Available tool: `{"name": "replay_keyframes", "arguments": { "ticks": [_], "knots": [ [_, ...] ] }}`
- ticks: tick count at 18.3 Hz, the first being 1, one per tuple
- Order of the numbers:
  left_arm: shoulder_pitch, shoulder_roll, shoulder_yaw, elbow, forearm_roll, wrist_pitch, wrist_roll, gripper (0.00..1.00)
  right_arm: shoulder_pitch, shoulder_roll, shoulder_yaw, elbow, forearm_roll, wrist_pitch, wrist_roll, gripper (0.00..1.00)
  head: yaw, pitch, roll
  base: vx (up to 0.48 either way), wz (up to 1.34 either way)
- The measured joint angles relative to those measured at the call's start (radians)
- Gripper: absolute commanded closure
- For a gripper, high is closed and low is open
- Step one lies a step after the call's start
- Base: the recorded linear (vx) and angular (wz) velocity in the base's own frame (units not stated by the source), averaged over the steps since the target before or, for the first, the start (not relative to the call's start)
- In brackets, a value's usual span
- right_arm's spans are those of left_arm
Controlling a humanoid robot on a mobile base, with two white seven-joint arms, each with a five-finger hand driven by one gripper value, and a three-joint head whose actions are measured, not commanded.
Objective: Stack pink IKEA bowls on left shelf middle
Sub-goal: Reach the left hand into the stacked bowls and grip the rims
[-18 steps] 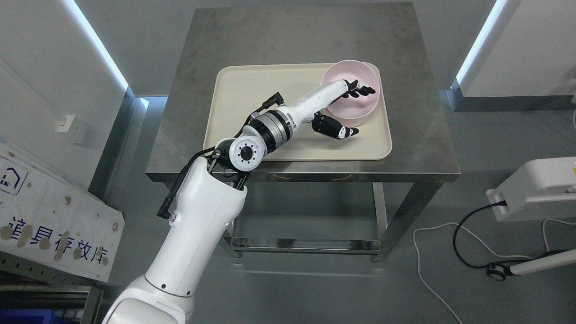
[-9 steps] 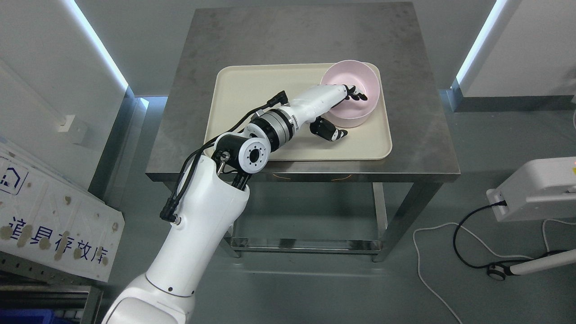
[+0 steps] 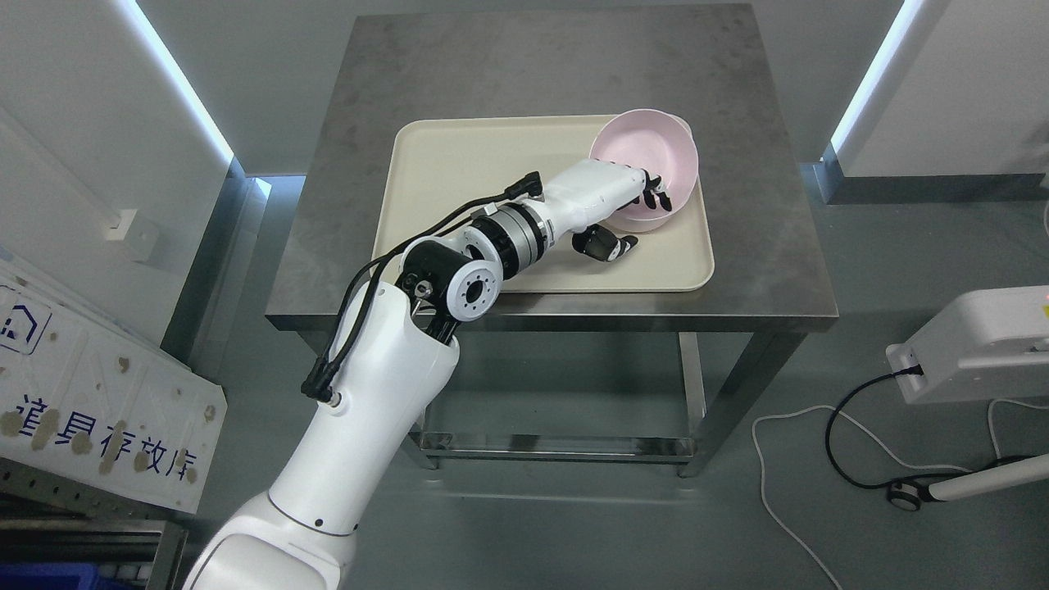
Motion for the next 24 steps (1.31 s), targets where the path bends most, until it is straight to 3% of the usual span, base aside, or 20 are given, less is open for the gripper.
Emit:
{"name": "replay_keyframes", "arguments": {
  "ticks": [4, 7, 10, 17, 20, 24],
  "knots": [
    [-0.002, 0.0, 0.024, 0.031, -0.038, -0.108, 0.007, 0.83, 0.0, 0.0, 0.0, 0.0, 0.0, 0.0, 0.0, 0.0, 0.0, 0.0, 0.0, 0.0, 0.0],
    [-0.004, 0.0, 0.053, 0.051, -0.052, -0.146, 0.012, 0.78, 0.0, 0.0, 0.0, 0.0, 0.0, 0.0, 0.0, 0.0, 0.0, 0.0, 0.0, 0.0, 0.0],
    [-0.004, 0.0, 0.079, 0.07, -0.061, -0.157, 0.041, 0.66, 0.0, 0.0, 0.0, 0.0, 0.0, 0.0, 0.0, 0.0, 0.0, 0.0, 0.0, 0.0, 0.0],
    [-0.004, 0.0, 0.113, 0.107, -0.068, -0.162, 0.125, 0.64, 0.0, 0.0, 0.0, 0.0, 0.0, 0.0, 0.0, 0.0, 0.0, 0.0, 0.0, 0.0, 0.0],
    [-0.004, 0.0, 0.115, 0.12, -0.082, -0.158, 0.132, 0.73, 0.0, 0.0, 0.0, 0.0, 0.0, 0.0, 0.0, 0.0, 0.0, 0.0, 0.0, 0.0, 0.0],
    [-0.005, 0.0, 0.118, 0.135, -0.098, -0.175, 0.133, 0.94, 0.0, 0.0, 0.0, 0.0, 0.0, 0.0, 0.0, 0.0, 0.0, 0.0, 0.0, 0.0, 0.0]
  ]
}}
